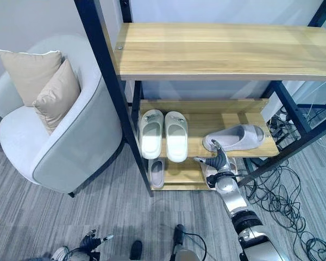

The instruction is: Arrange the slippers neatly on the shoe rack.

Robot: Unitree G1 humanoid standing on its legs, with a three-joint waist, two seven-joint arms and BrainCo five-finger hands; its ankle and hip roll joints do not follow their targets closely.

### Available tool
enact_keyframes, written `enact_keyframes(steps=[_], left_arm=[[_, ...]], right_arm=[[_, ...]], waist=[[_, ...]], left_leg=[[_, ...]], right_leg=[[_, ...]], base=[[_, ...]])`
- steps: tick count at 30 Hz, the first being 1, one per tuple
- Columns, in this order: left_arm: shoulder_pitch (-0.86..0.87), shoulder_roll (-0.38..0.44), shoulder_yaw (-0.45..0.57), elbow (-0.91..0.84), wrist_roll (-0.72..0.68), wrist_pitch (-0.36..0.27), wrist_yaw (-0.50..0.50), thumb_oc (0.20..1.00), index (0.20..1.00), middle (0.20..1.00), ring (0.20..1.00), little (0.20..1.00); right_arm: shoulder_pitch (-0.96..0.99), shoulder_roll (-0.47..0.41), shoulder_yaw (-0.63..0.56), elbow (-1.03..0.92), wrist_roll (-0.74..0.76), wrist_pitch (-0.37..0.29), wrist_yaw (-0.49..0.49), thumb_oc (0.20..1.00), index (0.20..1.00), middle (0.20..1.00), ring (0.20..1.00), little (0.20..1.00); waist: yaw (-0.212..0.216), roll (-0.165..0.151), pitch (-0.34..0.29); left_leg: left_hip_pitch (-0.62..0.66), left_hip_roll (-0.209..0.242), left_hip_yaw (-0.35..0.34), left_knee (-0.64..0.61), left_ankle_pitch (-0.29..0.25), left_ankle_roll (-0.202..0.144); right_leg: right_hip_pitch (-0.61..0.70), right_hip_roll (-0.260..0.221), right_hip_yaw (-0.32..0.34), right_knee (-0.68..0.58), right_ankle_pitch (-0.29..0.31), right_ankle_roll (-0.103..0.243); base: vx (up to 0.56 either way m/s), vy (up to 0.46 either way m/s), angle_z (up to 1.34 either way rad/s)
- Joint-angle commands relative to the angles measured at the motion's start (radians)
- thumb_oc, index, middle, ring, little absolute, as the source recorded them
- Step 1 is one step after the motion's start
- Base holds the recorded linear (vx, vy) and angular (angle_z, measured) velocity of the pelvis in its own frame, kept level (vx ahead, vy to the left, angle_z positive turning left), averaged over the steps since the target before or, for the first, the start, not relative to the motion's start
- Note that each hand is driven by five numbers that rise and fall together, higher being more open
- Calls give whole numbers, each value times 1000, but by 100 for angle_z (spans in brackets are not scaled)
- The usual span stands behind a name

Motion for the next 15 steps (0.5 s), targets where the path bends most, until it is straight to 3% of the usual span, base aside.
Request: enact_keyframes(steps=[1,7,13,15], left_arm=[[-55,25,34,64,6,-7,5,1000,1000,1000,1000,1000],[-46,20,48,61,32,-9,15,1000,1000,1000,1000,1000],[-43,19,51,60,59,-12,26,1000,1000,1000,1000,1000],[-45,21,47,63,68,-10,29,1000,1000,1000,1000,1000]], right_arm=[[34,24,-47,-77,-49,-46,-42,1000,1000,1000,1000,1000],[85,-3,-161,-204,-136,-74,-152,1000,1000,1000,1000,1000],[91,-49,-207,-224,-255,-41,-231,1000,1000,1000,1000,1000],[65,-95,-214,-185,-297,-4,-249,1000,1000,1000,1000,1000]], waist=[[21,-13,39],[16,-4,32],[14,-1,29],[17,-1,28]], left_leg=[[-15,-34,50,4,-52,-3],[-10,-35,54,4,-59,0],[-8,-34,51,4,-63,1],[-10,-34,51,4,-64,1]], right_leg=[[173,-11,17,12,-209,76],[175,-11,21,12,-212,78],[175,-11,22,12,-214,78],[173,-11,21,12,-213,78]], base=[[0,0,0],[0,0,0],[0,0,0],[0,0,0]])
